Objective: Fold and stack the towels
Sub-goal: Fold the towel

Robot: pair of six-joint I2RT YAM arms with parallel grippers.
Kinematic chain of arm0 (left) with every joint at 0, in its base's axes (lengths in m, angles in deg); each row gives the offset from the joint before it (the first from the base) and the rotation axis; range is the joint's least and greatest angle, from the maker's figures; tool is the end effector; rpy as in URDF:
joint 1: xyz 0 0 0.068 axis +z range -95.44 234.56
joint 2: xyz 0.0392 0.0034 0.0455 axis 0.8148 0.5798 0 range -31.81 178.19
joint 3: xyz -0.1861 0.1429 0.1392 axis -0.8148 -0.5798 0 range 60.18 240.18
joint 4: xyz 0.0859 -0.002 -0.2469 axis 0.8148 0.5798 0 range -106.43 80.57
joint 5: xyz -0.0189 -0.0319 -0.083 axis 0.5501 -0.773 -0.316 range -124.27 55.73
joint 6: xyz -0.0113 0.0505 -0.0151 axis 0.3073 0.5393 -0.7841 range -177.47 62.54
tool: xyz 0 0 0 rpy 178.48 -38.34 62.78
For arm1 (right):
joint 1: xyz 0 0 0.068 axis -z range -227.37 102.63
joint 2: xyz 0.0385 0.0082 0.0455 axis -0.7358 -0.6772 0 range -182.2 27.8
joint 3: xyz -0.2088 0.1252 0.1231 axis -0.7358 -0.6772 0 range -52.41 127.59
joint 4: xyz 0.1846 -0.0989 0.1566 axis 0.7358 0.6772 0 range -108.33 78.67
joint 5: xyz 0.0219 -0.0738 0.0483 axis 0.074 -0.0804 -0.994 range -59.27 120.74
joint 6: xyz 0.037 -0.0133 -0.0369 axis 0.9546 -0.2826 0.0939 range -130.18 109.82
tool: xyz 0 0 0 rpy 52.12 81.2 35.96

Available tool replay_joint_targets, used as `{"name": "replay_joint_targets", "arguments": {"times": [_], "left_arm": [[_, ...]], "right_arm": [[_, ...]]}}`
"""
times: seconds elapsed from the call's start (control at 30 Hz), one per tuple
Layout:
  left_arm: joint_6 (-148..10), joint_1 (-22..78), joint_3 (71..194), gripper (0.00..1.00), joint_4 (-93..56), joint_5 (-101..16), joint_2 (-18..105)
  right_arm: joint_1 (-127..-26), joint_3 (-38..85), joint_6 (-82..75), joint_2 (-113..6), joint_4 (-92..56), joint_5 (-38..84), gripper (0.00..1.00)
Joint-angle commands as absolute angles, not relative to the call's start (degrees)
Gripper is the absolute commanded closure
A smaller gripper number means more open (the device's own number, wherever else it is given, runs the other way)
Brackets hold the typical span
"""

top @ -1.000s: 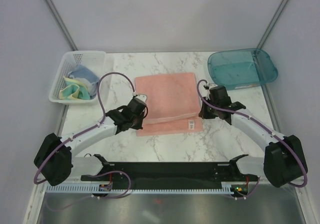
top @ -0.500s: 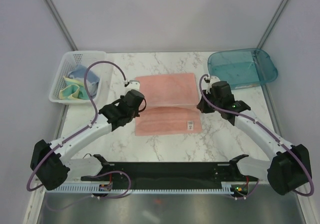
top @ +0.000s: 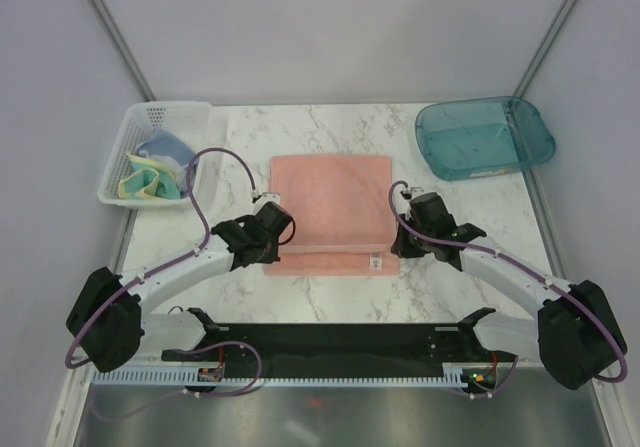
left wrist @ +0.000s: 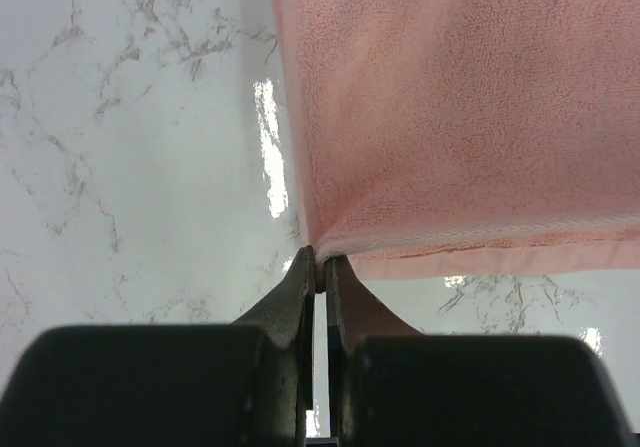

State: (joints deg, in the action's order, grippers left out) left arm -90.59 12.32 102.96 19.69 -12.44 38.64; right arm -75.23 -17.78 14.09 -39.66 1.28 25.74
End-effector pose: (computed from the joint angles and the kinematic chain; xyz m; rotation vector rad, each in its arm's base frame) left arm 0.1746 -0.1405 0.2056 0.0887 2.5538 0.0262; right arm 0.1965 0.1074 0.1881 -0.1174 2.5456 0.4805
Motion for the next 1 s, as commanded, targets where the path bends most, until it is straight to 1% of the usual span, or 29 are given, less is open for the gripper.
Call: {"name": "replay_joint_targets", "arguments": {"times": [0.0,0.07,0.1,0.13,0.2,0.27,0.37,0.4,0.47,0.5,0.53,0.6,0.67,0.7,0.73,0.77,0.87,0.9,0.97], "left_arm": [[-94.5,12.0,102.1,0.98,21.1,-11.9,37.8],[-95.4,12.0,102.2,0.96,22.1,-11.3,38.3],[-96.0,12.0,102.4,0.91,22.8,-10.7,39.5],[-96.7,12.0,102.5,0.88,23.8,-10.5,40.0],[-97.0,12.0,102.9,0.87,24.3,-10.7,41.0],[-97.2,12.0,103.1,0.85,24.3,-11.4,41.7],[-97.3,12.0,103.1,0.74,25.0,-12.5,42.5],[-97.5,12.0,103.2,0.67,25.4,-13.1,42.5],[-97.7,11.6,103.6,0.61,26.4,-14.1,41.2],[-97.8,11.2,103.9,0.54,27.0,-14.2,40.2],[-98.0,10.9,103.9,0.50,27.2,-14.4,38.9],[-98.5,10.7,104.2,0.46,28.1,-14.7,35.2],[-99.1,10.7,105.3,0.44,29.5,-14.7,32.5],[-99.3,10.7,106.7,0.43,30.5,-14.1,31.8],[-99.3,10.7,107.5,0.42,31.7,-13.7,31.2],[-99.1,10.7,108.4,0.42,32.3,-13.1,30.7],[-98.2,10.8,111.8,0.42,32.3,-11.1,30.6],[-98.1,10.7,113.2,0.42,31.7,-11.3,31.6],[-97.2,10.8,113.3,0.42,27.5,-13.8,32.7]], "right_arm": [[-75.0,-17.4,14.0,-37.2,0.7,28.4,1.00],[-75.1,-17.3,14.0,-36.3,1.7,28.0,1.00],[-75.1,-17.8,14.2,-35.9,2.5,27.8,0.98],[-75.4,-18.2,14.5,-34.8,2.7,27.5,0.92],[-75.8,-19.7,15.4,-33.6,2.4,26.3,0.89],[-76.0,-20.8,17.6,-32.1,2.4,24.9,0.84],[-76.1,-22.5,19.6,-31.7,1.6,22.4,0.77],[-76.2,-22.6,20.6,-31.8,1.7,22.0,0.76],[-76.2,-22.7,21.1,-31.5,2.3,22.1,0.73],[-76.3,-22.6,21.7,-31.3,3.1,23.3,0.72],[-76.2,-22.4,21.9,-30.7,3.7,24.2,0.71],[-76.2,-20.9,22.5,-30.4,5.8,25.7,0.69],[-76.1,-18.5,23.1,-30.4,7.4,25.9,0.61],[-76.2,-17.4,23.3,-30.3,9.6,26.0,0.59],[-76.2,-16.4,23.6,-30.0,10.7,26.5,0.54],[-76.3,-14.2,23.7,-29.9,11.9,27.0,0.52],[-76.2,-10.1,24.0,-29.3,15.1,29.1,0.49],[-76.2,-9.3,24.0,-29.4,15.2,29.2,0.50],[-76.2,-8.9,24.3,-30.9,14.1,29.4,0.54]]}}
